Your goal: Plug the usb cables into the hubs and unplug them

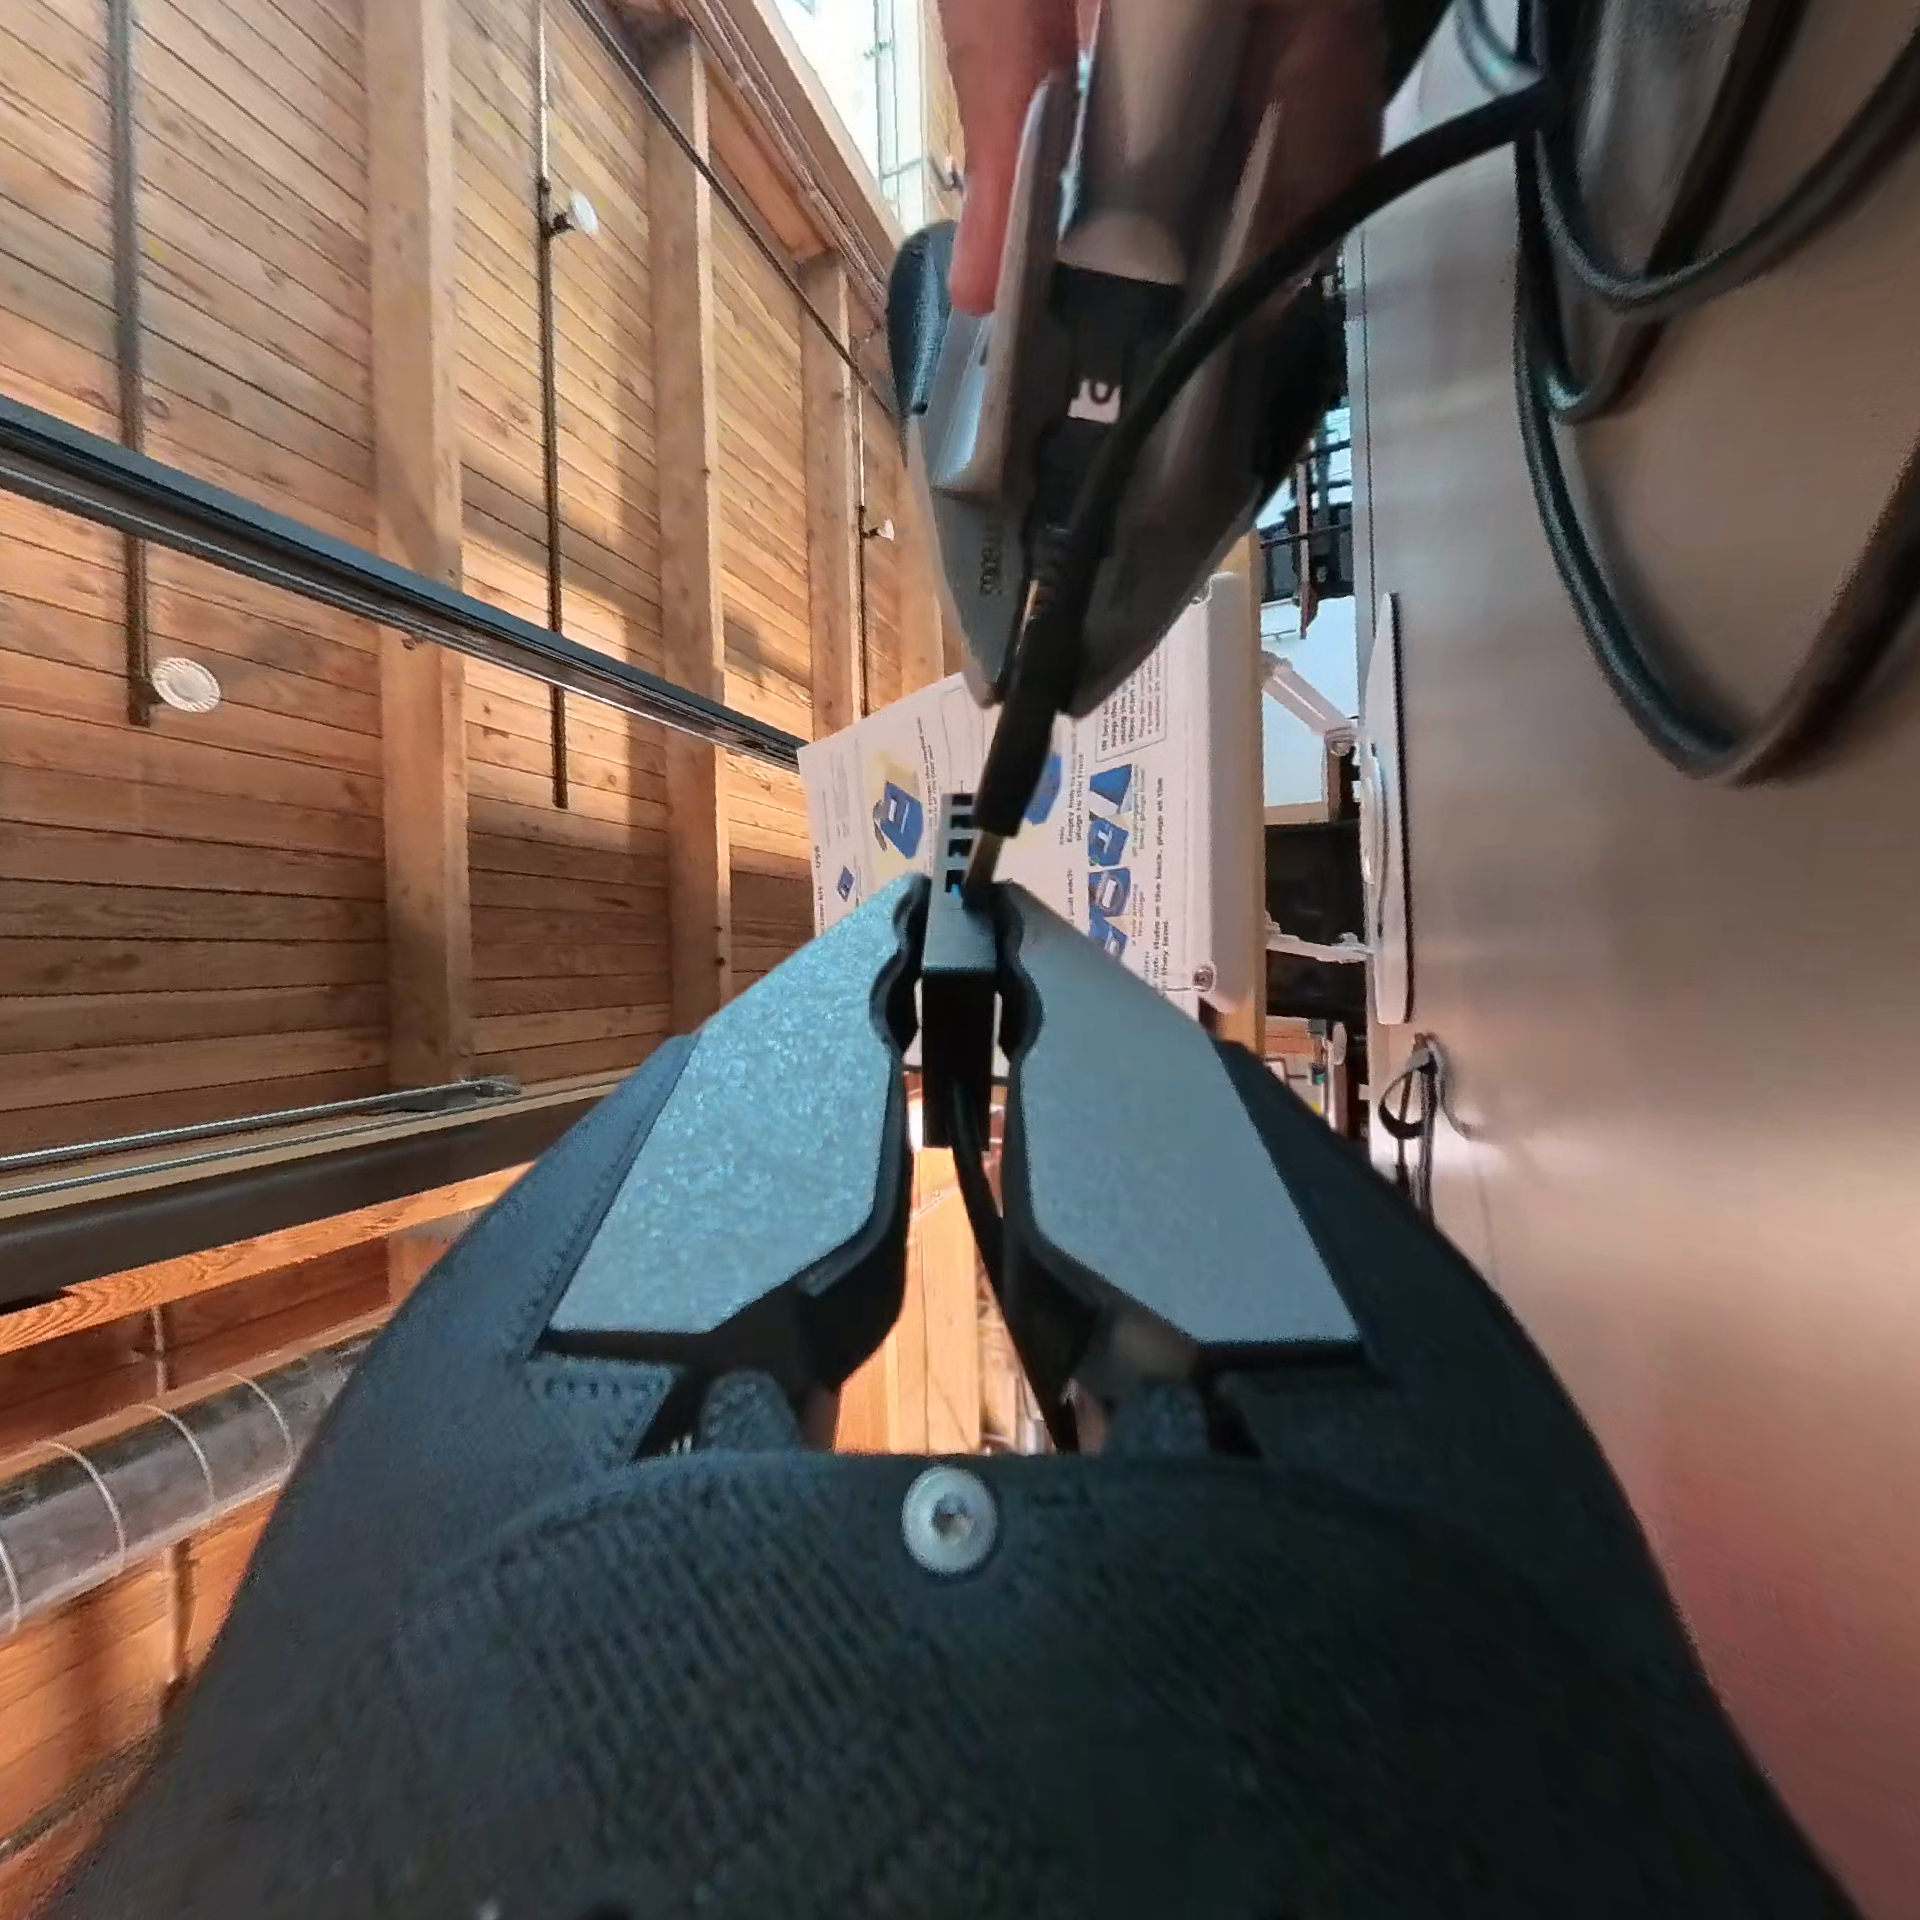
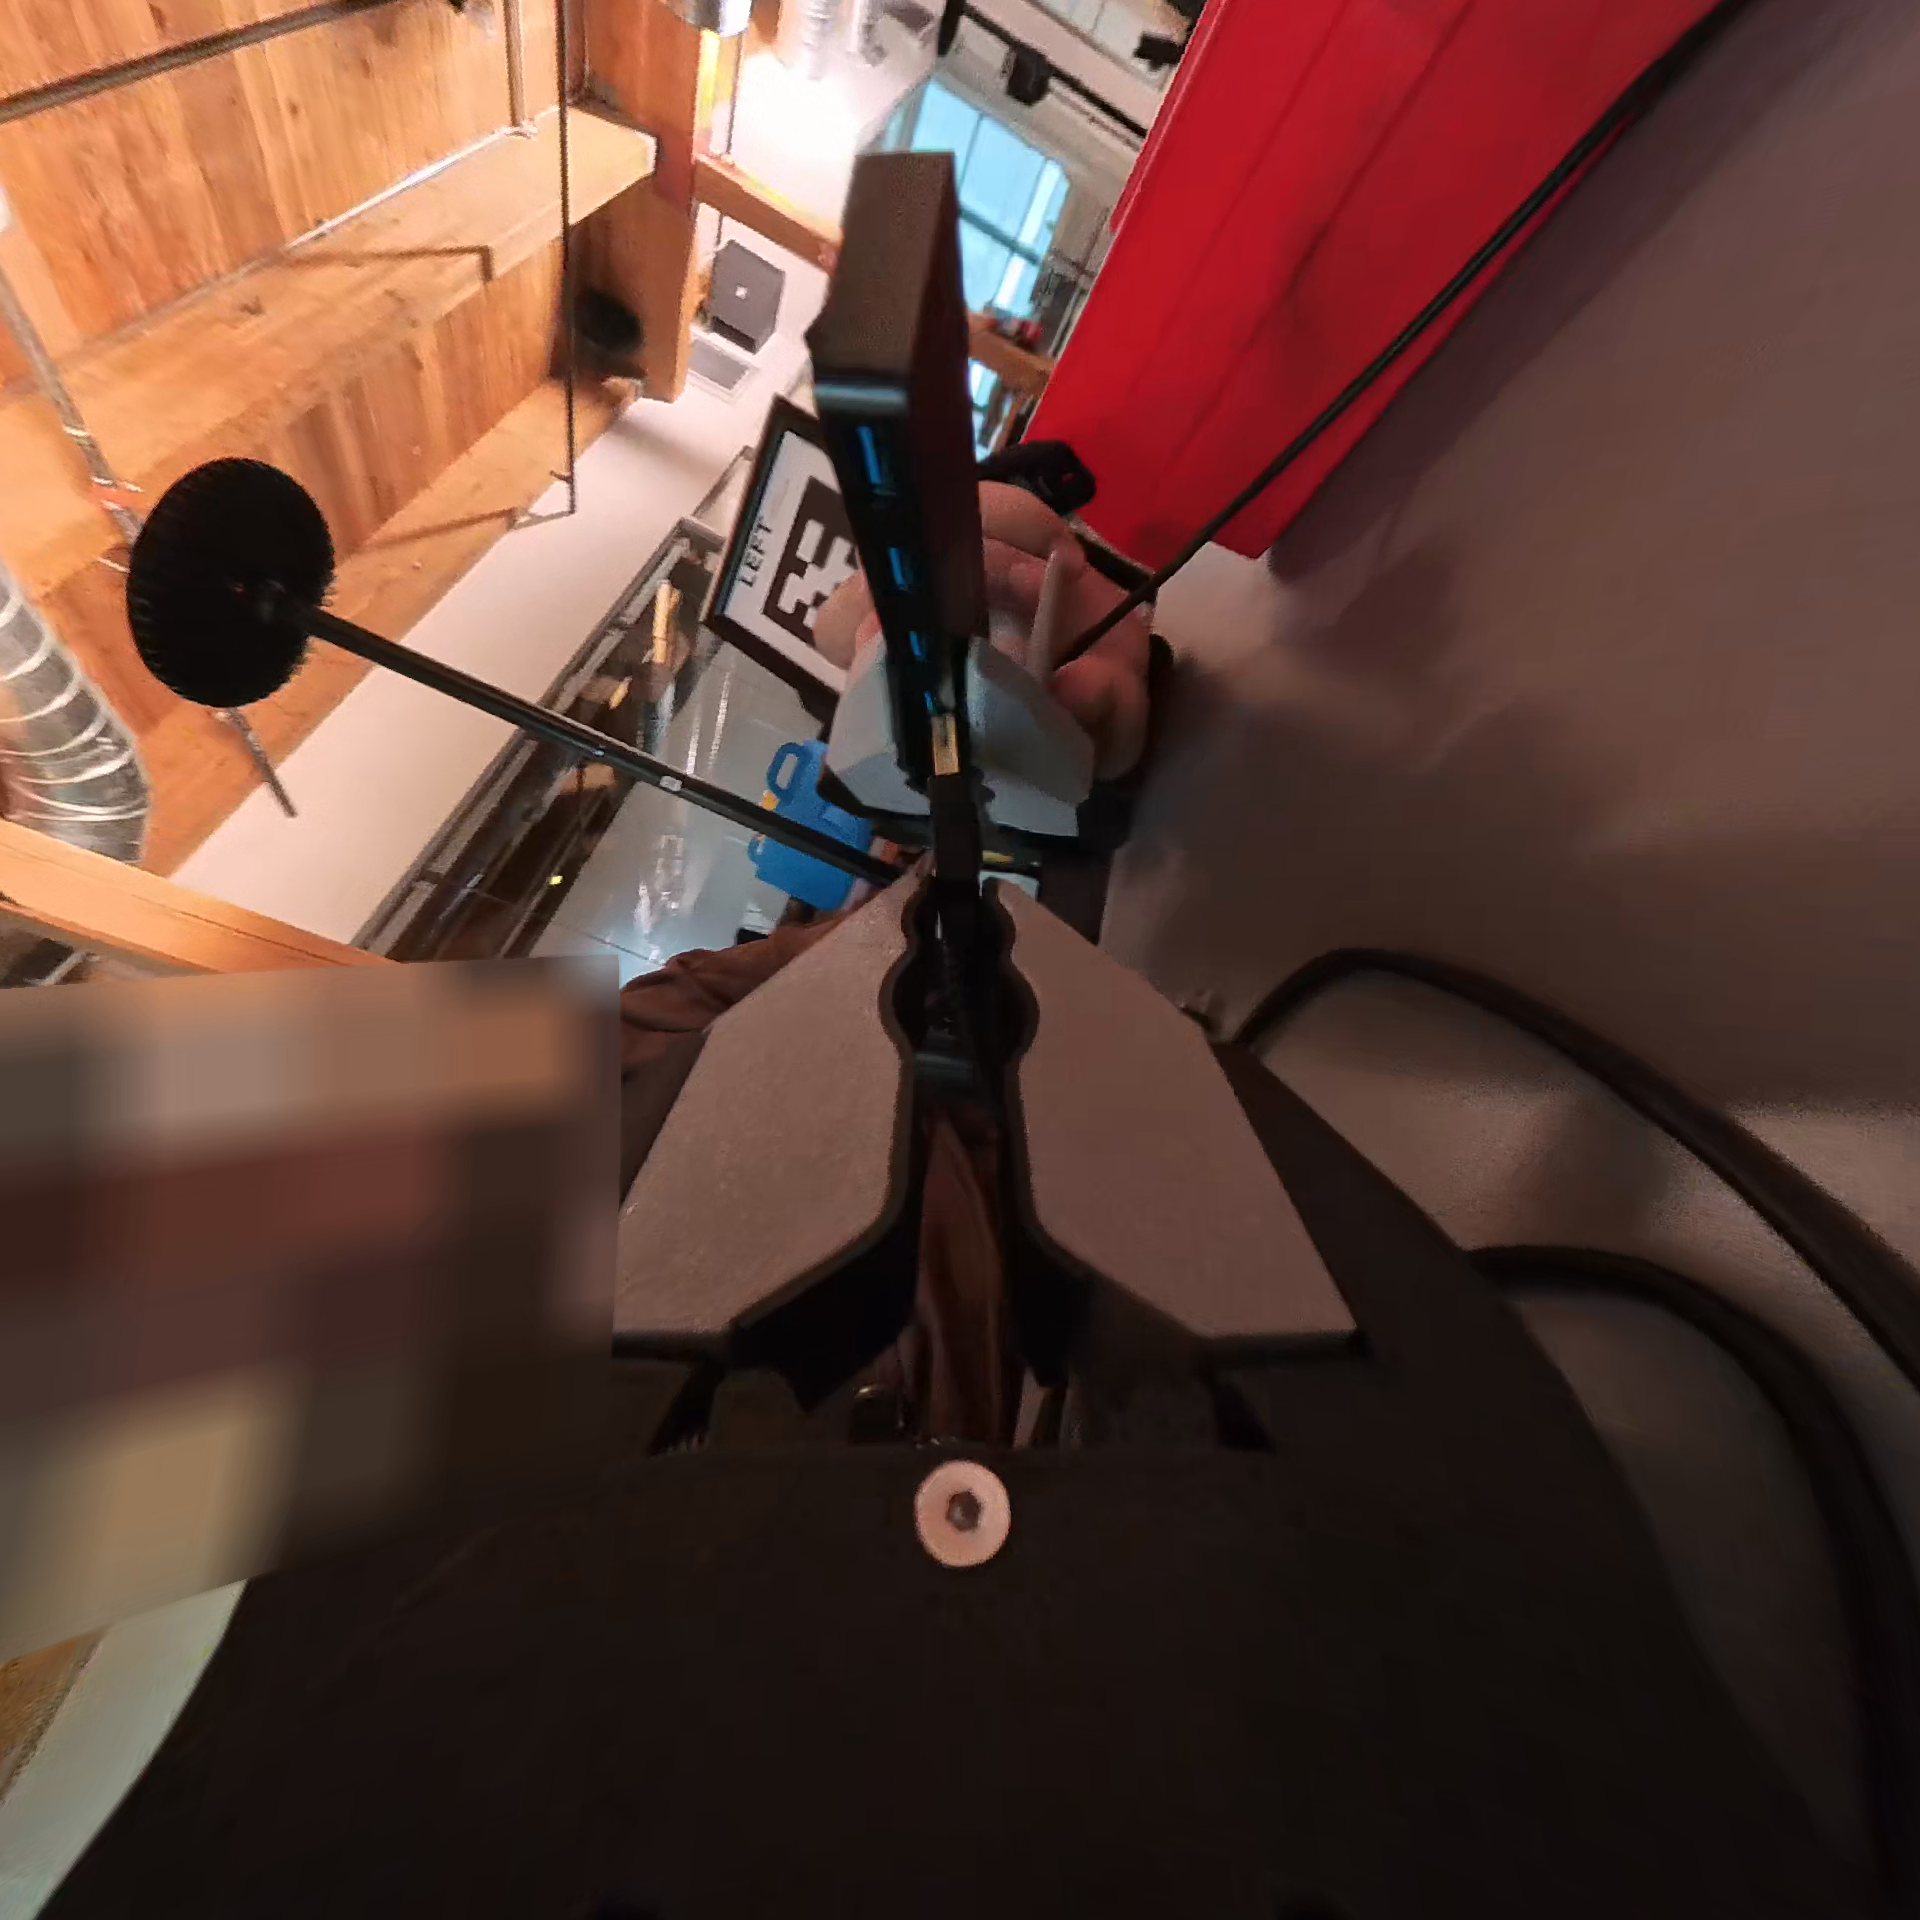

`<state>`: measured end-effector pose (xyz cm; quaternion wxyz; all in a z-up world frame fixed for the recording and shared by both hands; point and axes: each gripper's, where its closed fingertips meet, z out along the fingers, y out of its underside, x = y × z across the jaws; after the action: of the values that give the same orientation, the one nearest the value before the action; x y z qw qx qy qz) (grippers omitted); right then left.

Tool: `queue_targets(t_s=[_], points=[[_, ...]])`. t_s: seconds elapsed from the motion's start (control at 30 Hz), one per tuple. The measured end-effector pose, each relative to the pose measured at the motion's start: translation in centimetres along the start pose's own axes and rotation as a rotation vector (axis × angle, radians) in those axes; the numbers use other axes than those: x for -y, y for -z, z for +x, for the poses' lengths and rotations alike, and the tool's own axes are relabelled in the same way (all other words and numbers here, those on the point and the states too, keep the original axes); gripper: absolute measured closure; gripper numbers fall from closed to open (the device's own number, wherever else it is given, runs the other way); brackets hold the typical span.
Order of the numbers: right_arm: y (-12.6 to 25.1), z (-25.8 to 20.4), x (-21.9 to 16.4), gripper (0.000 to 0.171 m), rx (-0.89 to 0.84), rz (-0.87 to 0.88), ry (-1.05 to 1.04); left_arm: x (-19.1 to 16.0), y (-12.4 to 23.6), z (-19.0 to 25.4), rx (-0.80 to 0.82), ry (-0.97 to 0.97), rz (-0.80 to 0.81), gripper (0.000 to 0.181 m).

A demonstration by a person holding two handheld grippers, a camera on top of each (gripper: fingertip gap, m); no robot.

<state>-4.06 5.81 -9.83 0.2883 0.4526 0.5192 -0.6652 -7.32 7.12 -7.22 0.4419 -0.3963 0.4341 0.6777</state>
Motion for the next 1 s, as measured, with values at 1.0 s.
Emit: queue_targets(t_s=[1.0], points=[[0.35,-0.60,-0.67,0.164,0.056,-0.029,-0.049,0.84,0.30,0.08,0.001,-0.009,0.028,0.172]])
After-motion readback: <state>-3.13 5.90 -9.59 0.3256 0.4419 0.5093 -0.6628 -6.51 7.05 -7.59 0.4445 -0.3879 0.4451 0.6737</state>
